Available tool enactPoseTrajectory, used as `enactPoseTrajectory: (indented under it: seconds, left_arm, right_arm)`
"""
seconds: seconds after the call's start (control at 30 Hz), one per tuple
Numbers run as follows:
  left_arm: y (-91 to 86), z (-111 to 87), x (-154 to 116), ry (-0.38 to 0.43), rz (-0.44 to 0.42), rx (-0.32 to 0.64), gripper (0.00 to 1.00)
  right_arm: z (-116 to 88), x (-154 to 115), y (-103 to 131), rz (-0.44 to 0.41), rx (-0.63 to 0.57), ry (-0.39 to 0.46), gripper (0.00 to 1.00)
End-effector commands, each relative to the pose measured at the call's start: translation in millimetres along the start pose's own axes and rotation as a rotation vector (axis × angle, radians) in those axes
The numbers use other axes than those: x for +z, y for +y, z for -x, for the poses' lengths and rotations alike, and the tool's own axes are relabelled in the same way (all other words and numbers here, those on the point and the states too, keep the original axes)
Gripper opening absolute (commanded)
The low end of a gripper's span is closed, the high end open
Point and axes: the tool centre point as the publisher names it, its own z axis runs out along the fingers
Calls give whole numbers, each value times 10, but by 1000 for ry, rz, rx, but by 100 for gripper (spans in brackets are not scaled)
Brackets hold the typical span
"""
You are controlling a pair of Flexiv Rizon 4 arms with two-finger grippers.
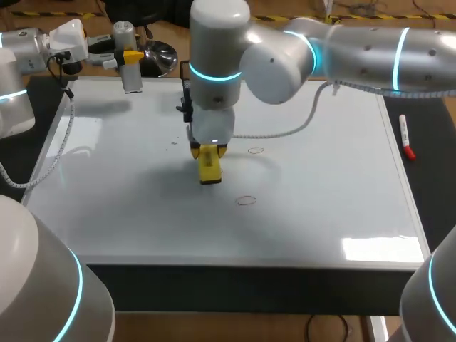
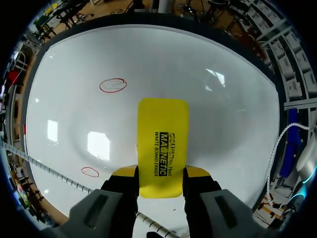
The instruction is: Pick up the inspection probe, press it on each red-marked spot on the whiteboard one by one, put down the probe, pick up the eraser, and wipe off all the red marks.
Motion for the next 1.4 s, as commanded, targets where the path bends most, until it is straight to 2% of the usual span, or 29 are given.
enactPoseTrajectory:
  seconds: [0.03,0.4,0.7,1.4]
  left_arm:
    - [-14,-8,-1,-1,1,2,0]
    - [-14,-8,-1,-1,1,2,0]
    - [-14,-8,-1,-1,1,2,0]
    - [-14,-8,-1,-1,1,2,0]
  right_arm:
    - [101,43,25,-18,-4,9,0]
    - [209,129,70,-10,-36,9,0]
    - [183,240,95,1,-31,10,0]
    - [-138,381,154,16,29,31,0]
